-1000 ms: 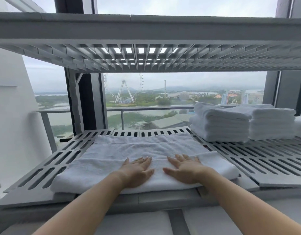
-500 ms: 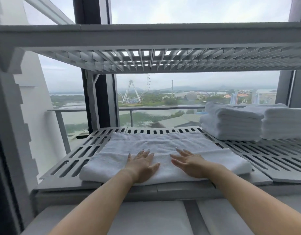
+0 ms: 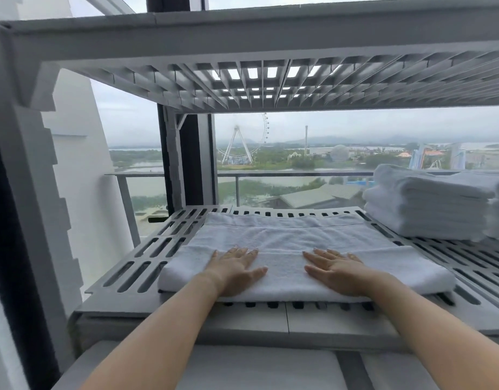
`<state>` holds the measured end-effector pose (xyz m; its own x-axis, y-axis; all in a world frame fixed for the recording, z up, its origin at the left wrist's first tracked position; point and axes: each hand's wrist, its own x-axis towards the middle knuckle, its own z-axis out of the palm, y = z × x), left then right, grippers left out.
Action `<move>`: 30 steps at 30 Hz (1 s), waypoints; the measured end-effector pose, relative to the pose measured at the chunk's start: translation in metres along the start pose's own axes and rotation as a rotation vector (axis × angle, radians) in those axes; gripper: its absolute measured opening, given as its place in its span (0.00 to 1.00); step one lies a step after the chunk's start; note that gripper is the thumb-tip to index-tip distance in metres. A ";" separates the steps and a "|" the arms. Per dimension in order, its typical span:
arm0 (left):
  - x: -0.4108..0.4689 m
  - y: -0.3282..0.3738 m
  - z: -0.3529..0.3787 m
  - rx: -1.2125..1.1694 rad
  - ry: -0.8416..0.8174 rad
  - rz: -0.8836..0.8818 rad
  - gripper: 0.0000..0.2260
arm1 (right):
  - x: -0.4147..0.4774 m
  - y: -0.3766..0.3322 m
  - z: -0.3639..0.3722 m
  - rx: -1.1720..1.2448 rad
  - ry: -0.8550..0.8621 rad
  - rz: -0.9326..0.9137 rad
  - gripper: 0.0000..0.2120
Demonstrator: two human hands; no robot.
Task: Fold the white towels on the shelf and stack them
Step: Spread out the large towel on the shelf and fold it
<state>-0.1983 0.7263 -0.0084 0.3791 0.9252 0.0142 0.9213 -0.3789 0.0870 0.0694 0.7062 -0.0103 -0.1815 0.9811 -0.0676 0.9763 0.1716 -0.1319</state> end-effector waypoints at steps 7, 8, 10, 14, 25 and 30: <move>0.017 -0.034 -0.012 0.048 -0.004 -0.073 0.30 | 0.018 0.005 -0.003 0.002 0.010 0.002 0.29; 0.017 -0.034 -0.012 0.045 -0.010 -0.072 0.30 | 0.018 0.005 -0.003 -0.003 0.012 0.002 0.29; 0.015 -0.031 -0.011 0.057 -0.005 -0.080 0.30 | 0.016 0.003 -0.002 -0.009 0.020 0.004 0.29; 0.011 -0.023 -0.014 0.099 0.056 -0.053 0.26 | 0.007 -0.005 -0.002 0.027 0.176 0.016 0.27; 0.027 0.119 0.003 -0.080 -0.069 0.231 0.23 | -0.029 0.012 -0.016 0.054 0.151 -0.015 0.22; 0.048 0.143 0.001 -0.128 -0.140 0.131 0.23 | -0.038 0.072 -0.025 -0.020 0.014 0.056 0.28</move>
<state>-0.0481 0.7161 0.0038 0.5117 0.8529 -0.1038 0.8481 -0.4821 0.2196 0.1492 0.6830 0.0073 -0.1251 0.9903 -0.0608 0.9871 0.1180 -0.1081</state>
